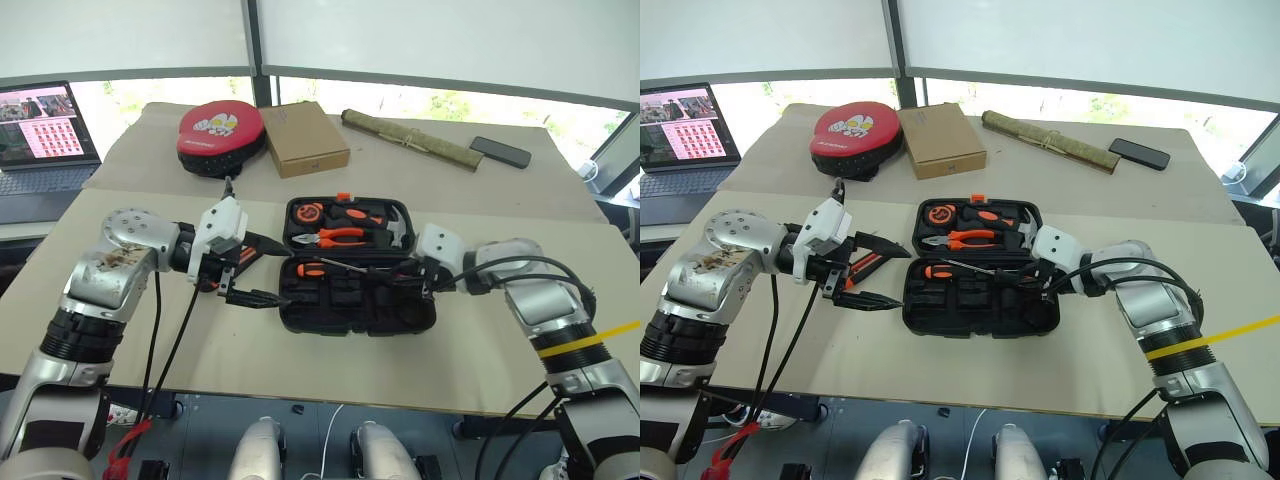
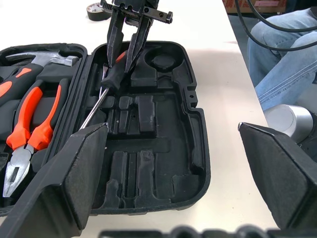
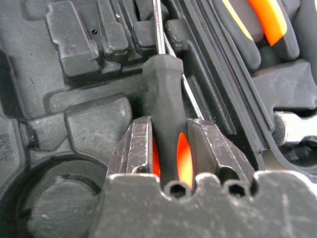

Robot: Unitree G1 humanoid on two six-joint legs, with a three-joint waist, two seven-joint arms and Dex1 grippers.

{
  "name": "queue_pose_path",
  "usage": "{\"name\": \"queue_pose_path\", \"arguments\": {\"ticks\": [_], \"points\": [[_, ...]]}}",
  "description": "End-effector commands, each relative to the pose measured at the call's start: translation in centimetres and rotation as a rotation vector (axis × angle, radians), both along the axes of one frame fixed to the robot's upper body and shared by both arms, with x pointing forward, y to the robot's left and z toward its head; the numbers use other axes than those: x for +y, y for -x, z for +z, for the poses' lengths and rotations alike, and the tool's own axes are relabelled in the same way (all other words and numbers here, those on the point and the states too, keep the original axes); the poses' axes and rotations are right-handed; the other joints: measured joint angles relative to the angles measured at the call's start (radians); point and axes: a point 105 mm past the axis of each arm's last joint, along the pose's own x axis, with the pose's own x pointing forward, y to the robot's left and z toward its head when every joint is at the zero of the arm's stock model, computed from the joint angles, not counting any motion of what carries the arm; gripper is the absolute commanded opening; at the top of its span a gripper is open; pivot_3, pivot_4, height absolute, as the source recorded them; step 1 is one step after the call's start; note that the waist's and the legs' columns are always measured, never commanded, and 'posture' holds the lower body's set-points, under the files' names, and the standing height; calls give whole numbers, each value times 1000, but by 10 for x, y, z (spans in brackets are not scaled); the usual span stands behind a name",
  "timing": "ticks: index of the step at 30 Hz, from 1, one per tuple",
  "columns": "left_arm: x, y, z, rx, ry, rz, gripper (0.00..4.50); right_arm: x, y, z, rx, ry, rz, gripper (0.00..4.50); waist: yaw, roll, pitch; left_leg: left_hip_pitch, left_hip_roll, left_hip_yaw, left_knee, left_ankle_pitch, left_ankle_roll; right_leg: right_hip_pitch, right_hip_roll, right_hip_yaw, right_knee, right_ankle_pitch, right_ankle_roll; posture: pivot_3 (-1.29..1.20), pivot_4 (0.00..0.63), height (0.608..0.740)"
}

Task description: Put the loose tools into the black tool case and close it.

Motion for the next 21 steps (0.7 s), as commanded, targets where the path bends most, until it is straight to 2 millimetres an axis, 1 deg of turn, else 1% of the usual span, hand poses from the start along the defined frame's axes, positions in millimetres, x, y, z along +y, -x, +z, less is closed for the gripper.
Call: {"name": "queue_pose_path", "arguments": {"ticks": [1,5,8,10,14,18,21], "points": [[1,1,10,-50,-6,-2,4500,15,10,22,-69,-29,108,750,0,0,0,0,0,0,0,0,0,0,0,0,0,0,0,0,150,740],[-1,1,10,-50,-2,-3,4500,17,8,18,-122,53,152,750,1,0,0,0,0,0,0,0,0,0,0,0,0,0,0,0,150,740],[-2,1,10,-52,1,-6,4500,11,4,7,-131,121,151,750,0,0,0,0,0,0,0,0,0,0,0,0,1,0,0,0,150,740],[-2,1,10,-53,1,-5,4500,8,2,5,-128,137,139,750,0,0,0,0,0,0,0,0,0,0,0,0,1,0,0,0,150,740],[-1,0,11,-57,0,1,4500,-2,-2,6,-124,169,109,750,2,0,0,0,0,0,1,0,0,0,0,0,1,0,0,0,150,740],[-1,0,11,-59,2,4,4500,-12,2,12,-134,195,121,750,6,0,0,0,0,0,1,0,0,0,0,0,1,0,0,0,150,740],[-1,-1,11,-60,4,4,4500,-12,3,14,-132,188,125,750,4,0,0,0,0,0,1,0,0,0,0,0,1,0,0,0,150,740]]}}
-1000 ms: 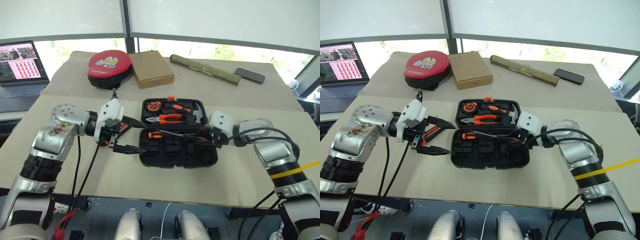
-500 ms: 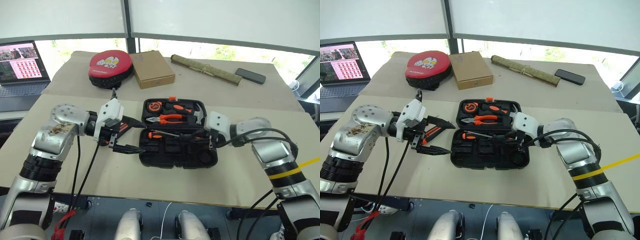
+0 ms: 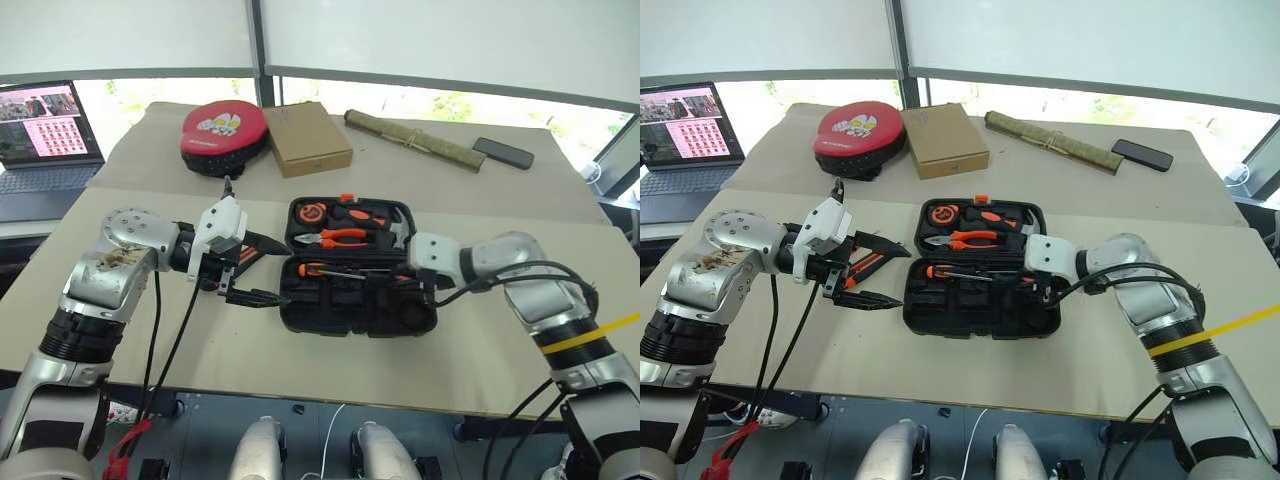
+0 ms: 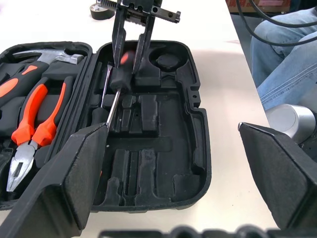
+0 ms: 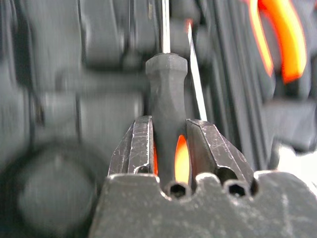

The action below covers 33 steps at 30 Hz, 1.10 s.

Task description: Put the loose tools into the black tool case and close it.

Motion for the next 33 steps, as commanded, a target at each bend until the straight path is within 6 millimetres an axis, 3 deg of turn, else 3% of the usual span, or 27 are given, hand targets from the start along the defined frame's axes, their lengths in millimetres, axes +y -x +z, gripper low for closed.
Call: {"name": "queue_pose_path", "arguments": {"ticks": [1,7,9,14,15,16,19,28,33], "points": [[-2,0,10,-55,3,-8,4500,-3,0,10,-32,-12,2,750,-1,0,0,0,0,0,0,0,0,0,0,0,0,0,0,0,150,740],[-5,-1,11,-59,10,-14,4500,9,-2,6,-17,-63,1,750,-1,0,0,0,0,0,0,0,0,0,0,0,0,0,0,0,150,740],[-5,-1,12,-62,10,-14,4500,10,-2,7,-20,-62,13,1702,-1,0,0,0,0,0,0,0,0,0,0,0,1,0,0,0,150,740],[-3,-3,12,-64,7,-8,4500,22,-3,33,-8,-206,-12,3125,-2,0,0,0,0,0,0,0,0,0,0,0,1,0,0,0,150,740],[-3,-2,12,-63,7,-7,4500,25,-3,38,9,-236,-19,3610,-4,0,0,0,0,0,0,0,0,0,0,0,1,0,0,0,150,740],[-3,-2,11,-63,7,-7,4500,27,-3,40,26,-254,-26,3610,-5,0,0,0,0,0,0,0,0,0,0,0,1,0,0,0,150,740],[-4,-2,10,-62,10,-6,4500,31,-3,36,42,-260,-32,3051,-5,0,0,0,0,0,0,0,0,0,0,0,1,0,0,0,150,740],[-4,-2,9,-62,6,-5,4500,41,-6,23,75,-282,-47,9,-4,0,0,0,0,0,0,0,0,0,0,0,1,0,0,0,150,740],[-4,-2,9,-63,6,-6,4500,44,-7,7,84,-215,-57,9,-5,0,0,0,0,0,0,0,0,-1,0,0,1,0,0,0,150,740]]}}
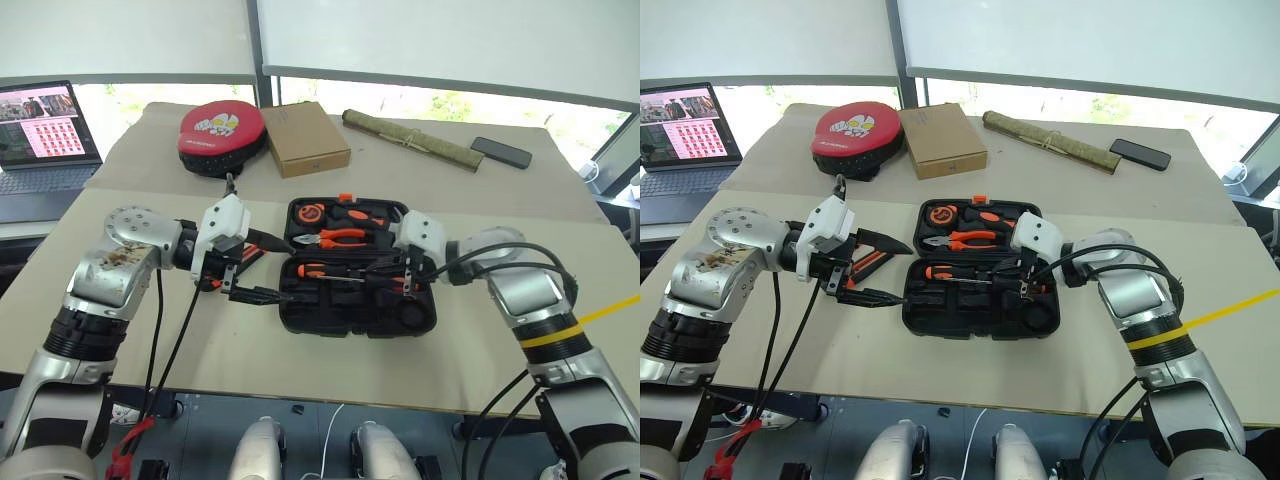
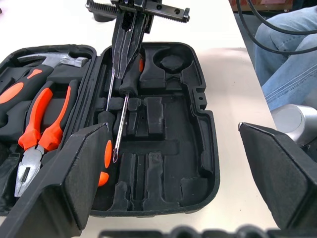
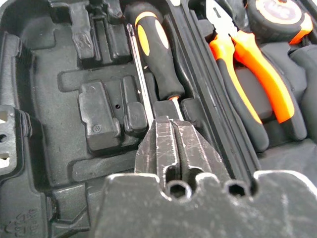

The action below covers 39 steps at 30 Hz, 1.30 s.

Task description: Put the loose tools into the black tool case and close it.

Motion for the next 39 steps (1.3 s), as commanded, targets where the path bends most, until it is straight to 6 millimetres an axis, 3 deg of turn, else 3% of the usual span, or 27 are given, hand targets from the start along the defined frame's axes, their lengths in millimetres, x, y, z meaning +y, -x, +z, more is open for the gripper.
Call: {"name": "queue_pose_path", "arguments": {"ticks": [1,6,10,13,17,21,26,29,34,35,39], "points": [[-1,0,8,-46,8,-10,4500,-3,-5,-11,-22,97,-18,9,-1,0,0,0,0,0,0,0,0,0,0,0,0,0,0,0,150,740],[-1,0,8,-48,7,-10,4500,-10,5,-38,2,284,48,9,1,0,0,1,0,0,0,0,0,1,0,0,0,0,0,0,150,740],[-1,-1,8,-51,6,-9,4500,-7,7,-40,-17,314,65,9,7,-2,-1,2,0,0,1,0,0,2,0,0,0,0,0,0,150,740],[0,-1,7,-51,3,-4,4500,1,6,-17,-54,213,47,9,6,-2,-1,2,0,0,1,0,0,3,0,0,0,0,0,0,150,740],[7,-1,6,-51,10,43,4500,9,0,43,-149,-79,-35,9,4,-2,0,2,0,0,1,0,0,2,0,0,1,0,0,0,150,740],[28,-3,4,-47,41,185,4500,4,30,82,-95,-298,-2,9,1,-1,1,1,0,0,-1,0,0,0,0,0,1,0,0,0,150,740],[90,6,-13,-29,39,540,4500,0,74,105,-14,-449,53,1433,-8,-2,1,1,1,-1,-3,0,0,0,0,-1,0,0,0,0,150,740],[126,26,-25,7,26,704,4500,0,82,106,-3,-474,41,2585,-17,-2,1,2,1,-1,-4,0,0,0,-1,-1,1,0,-1,0,150,740],[164,49,-37,29,8,896,4500,1,89,107,-6,-500,22,4256,-14,-3,1,3,2,-1,-4,0,-1,1,-2,-2,0,0,-2,0,150,740],[170,51,-40,35,1,925,4500,2,91,107,-9,-500,22,4452,-13,-3,1,3,1,-1,-4,0,-1,1,-3,-3,0,-1,-3,0,150,740],[172,35,-33,56,-14,947,4500,5,94,104,-16,-488,17,4452,-1,-3,1,3,1,-1,-4,0,-1,1,-3,-4,-1,-1,-3,0,150,740]]}}
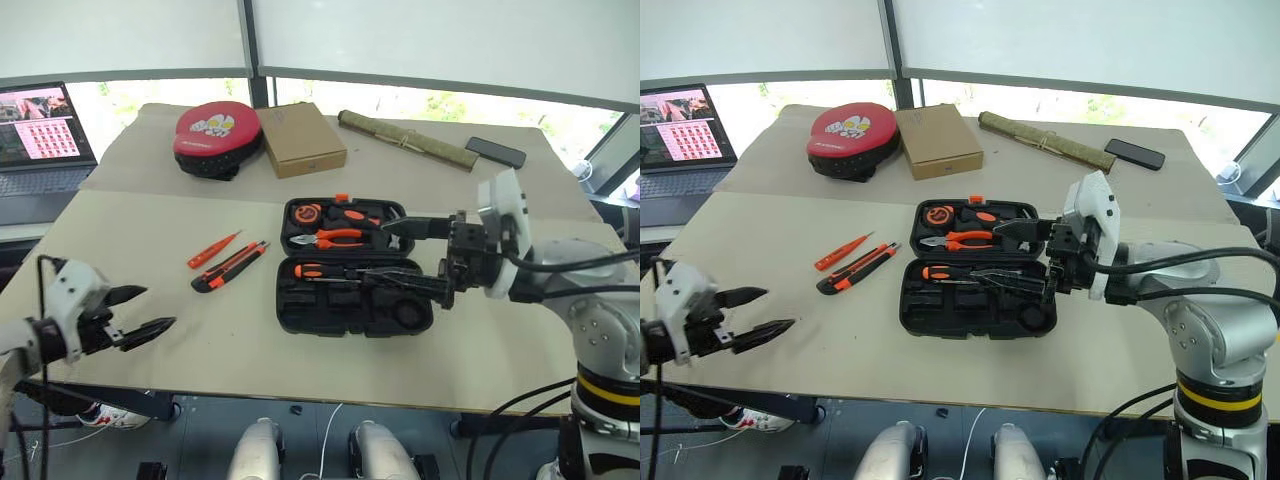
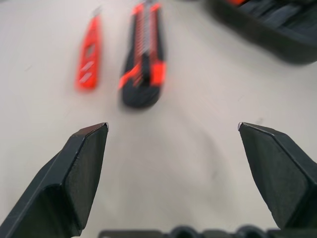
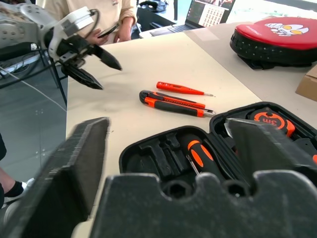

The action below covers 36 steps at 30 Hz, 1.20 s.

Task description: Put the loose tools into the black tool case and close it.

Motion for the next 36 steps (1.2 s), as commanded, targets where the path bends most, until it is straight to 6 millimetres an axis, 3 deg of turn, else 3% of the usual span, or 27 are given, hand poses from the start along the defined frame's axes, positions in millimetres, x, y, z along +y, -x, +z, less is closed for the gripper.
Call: {"name": "queue_pose_path", "arguments": {"ticks": [1,7,11,15,21,25,28,32,36], "points": [[-2,-23,23,-28,-29,3,4500,1,7,6,-48,11,-3,4452,10,-2,0,0,0,0,0,0,0,0,0,-1,0,0,0,0,150,740],[-15,-89,34,88,-88,7,4500,2,8,4,-61,7,-47,4452,11,-4,0,0,0,0,0,1,-1,1,1,-1,-1,0,0,0,150,740],[-31,-116,33,235,-148,-46,4500,4,12,1,-72,4,-79,4452,7,-5,1,-2,0,0,0,1,0,-1,3,-1,0,0,0,0,150,740],[-33,-141,26,290,-372,-96,4500,5,19,-3,-74,-15,-117,4452,3,-6,2,-3,-1,-1,-1,0,0,-2,3,0,-1,0,0,0,150,740],[-44,-166,21,235,-522,-145,4500,5,27,-9,-65,-39,-176,4452,4,-9,4,-5,-1,-2,-1,0,0,-2,3,-1,-1,0,0,0,150,740],[-50,-161,9,336,-494,-169,4500,3,34,-9,-66,-47,-203,4452,4,-10,4,-6,-1,-2,-1,0,0,-2,2,-1,-2,0,1,0,150,740],[-51,-157,-3,393,-519,-191,3887,0,37,-8,-67,-40,-218,4500,4,-10,4,-6,-1,-2,-1,0,0,-2,2,-2,-2,0,1,0,150,740],[-45,-152,-14,444,-537,-174,2503,-3,37,-5,-69,-33,-226,4500,3,-10,4,-4,-1,-3,-1,0,0,0,2,-2,-1,0,1,0,150,740],[-45,-154,-12,421,-481,-149,1074,-5,39,-5,-64,-17,-224,4500,0,-9,4,-2,-1,-3,0,0,0,1,3,-1,1,0,1,0,150,740]]}}
